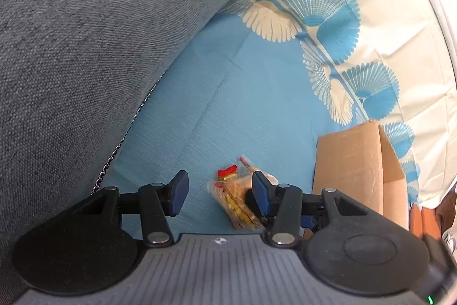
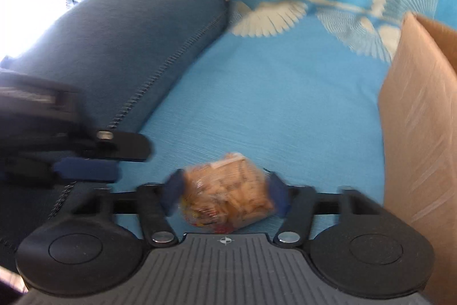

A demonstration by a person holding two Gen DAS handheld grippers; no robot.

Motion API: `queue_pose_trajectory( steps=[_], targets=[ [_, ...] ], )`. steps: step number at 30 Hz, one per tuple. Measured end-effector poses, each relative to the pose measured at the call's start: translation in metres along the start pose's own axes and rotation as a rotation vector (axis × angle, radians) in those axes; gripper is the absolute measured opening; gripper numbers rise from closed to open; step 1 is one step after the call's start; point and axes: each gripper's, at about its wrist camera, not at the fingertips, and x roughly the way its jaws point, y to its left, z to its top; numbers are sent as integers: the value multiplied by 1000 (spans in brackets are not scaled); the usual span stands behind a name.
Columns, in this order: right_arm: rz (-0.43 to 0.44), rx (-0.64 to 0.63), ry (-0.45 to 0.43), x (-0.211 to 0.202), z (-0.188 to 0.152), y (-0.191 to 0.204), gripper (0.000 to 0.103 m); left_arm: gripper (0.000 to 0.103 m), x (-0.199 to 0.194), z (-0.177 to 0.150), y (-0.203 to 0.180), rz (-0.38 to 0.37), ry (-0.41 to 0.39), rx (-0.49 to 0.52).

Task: Organize snacks
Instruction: 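Close the right tool on the clear cracker-piece bag while the left tool lowers to the red candy, then close the left tool on the red-wrapped candy while the right tool lifts the cracker bag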

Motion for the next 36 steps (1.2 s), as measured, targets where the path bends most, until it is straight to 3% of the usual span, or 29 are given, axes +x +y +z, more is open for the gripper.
queue_pose_trajectory(
  steps=[2,5,10,11,13,15,17,20,23,30,32,34,36],
  targets=[
    [-1,-68,-3,-12,-5,5,24,53,1,-1,-1,-3,1,12],
    [-1,-127,-1,-31,-15,10,2,53,6,-1,-4,-1,11,36],
    [-44,-239,81,-45,-38,19,2,50,17,-1,-12,52,33,76],
    [-48,-241,92,-48,-44,20,3,50,20,-2,-14,55,41,78],
    [-47,-216,89,-50,-47,19,5,38,24,-2,-17,68,48,91],
    [-41,-177,52,-50,-44,15,21,32,27,-3,-19,86,42,99],
    [-37,-121,7,-50,-39,12,52,27,27,-3,-18,105,28,92],
    [-35,-20,-34,-42,-32,8,69,26,26,-2,-14,106,25,68],
    [-42,77,-21,-23,-26,2,78,26,26,0,-12,97,33,64],
    [-83,186,38,13,-18,1,81,26,27,2,-8,82,49,49],
    [-102,177,50,13,-18,3,63,27,29,3,-7,71,66,37],
    [-108,174,46,8,-18,3,54,28,32,3,-8,56,82,22],
    [-112,165,44,1,-21,4,53,30,37,2,-10,37,104,10]
  ],
)
